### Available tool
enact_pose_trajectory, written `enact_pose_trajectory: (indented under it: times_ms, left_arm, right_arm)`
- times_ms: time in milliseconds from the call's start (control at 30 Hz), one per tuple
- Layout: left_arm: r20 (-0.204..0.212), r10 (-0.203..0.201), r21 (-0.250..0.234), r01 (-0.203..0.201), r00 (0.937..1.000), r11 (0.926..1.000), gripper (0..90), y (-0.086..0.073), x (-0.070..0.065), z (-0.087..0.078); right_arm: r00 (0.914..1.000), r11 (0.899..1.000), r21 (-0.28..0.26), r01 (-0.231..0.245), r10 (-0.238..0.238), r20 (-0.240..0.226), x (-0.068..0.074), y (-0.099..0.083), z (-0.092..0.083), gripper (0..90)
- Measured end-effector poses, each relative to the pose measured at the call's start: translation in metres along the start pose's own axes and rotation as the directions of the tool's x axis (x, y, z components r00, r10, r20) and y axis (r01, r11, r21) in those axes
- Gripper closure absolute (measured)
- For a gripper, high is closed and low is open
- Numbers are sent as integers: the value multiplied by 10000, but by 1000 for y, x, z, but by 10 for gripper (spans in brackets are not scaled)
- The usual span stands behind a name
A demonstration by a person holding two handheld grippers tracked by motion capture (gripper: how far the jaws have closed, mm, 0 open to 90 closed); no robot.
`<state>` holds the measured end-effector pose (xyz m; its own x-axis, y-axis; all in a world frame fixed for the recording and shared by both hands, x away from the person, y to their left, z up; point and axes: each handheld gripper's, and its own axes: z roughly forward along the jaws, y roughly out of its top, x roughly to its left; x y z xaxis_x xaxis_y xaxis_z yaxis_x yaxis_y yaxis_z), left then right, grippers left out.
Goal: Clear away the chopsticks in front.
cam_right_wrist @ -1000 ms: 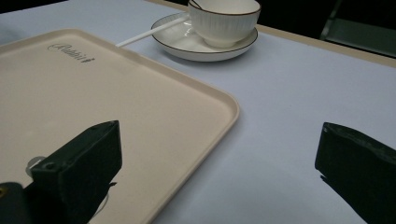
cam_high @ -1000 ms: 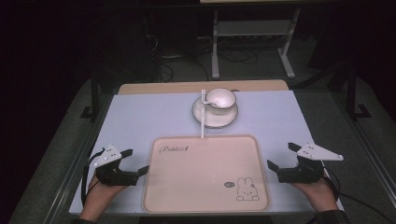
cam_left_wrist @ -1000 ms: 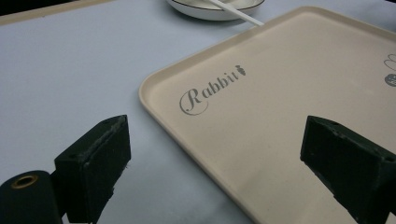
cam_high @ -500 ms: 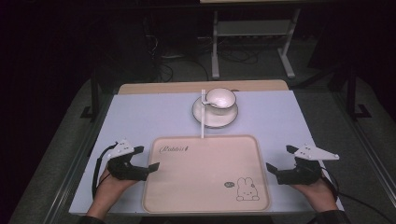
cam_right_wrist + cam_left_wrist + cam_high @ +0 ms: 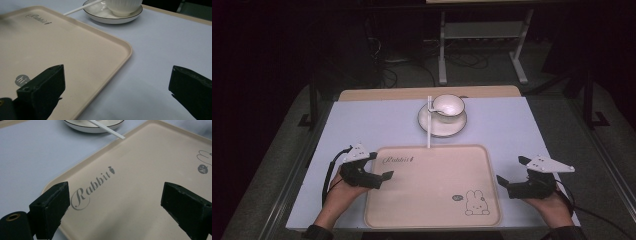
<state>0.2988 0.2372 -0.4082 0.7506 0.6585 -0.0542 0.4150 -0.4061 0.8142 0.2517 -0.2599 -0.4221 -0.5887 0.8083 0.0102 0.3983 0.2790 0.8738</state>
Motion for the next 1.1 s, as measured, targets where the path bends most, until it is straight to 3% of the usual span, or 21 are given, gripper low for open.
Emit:
enact_pose_trajectory:
  times_ms: [600, 1100]
  left_arm:
    - [77, -73, -266, 75, 9999, 9996, 78, 36, 15, 29]
    - [44, -83, -215, 83, 10000, 9997, 81, 72, 17, 68]
  right_arm:
    - [9999, 9999, -92, -81, 82, 151, 0, -3, -6, 0]
    - [9998, 9999, -106, -131, 132, 129, -1, -4, -6, 0]
